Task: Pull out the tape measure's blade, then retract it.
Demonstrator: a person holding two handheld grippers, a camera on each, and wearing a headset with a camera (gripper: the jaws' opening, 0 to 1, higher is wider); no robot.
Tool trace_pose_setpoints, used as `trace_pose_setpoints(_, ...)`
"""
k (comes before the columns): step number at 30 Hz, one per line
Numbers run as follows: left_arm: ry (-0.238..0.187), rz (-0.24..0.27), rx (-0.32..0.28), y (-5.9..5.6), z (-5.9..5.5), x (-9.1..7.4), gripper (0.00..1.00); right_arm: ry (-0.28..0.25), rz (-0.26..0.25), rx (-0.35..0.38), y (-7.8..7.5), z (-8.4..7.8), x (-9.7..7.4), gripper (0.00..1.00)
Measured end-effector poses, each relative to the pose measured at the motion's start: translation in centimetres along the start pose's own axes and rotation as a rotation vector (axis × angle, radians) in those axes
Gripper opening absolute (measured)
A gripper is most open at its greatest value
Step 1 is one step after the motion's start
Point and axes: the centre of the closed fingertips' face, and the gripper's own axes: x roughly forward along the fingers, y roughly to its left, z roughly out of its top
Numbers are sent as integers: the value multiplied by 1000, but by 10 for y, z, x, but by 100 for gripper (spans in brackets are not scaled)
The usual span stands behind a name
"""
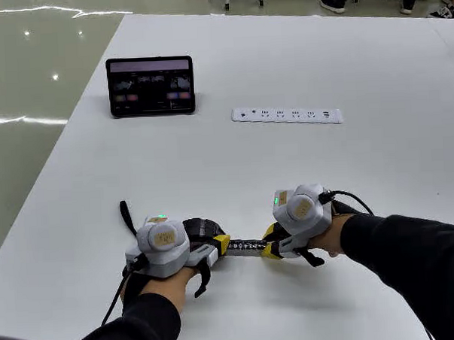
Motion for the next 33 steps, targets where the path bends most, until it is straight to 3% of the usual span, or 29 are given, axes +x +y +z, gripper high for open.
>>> trace_pose_setpoints(33, 6, -3, -7, 1, 0, 0, 57, -52, 0, 33, 6, 28, 18, 10)
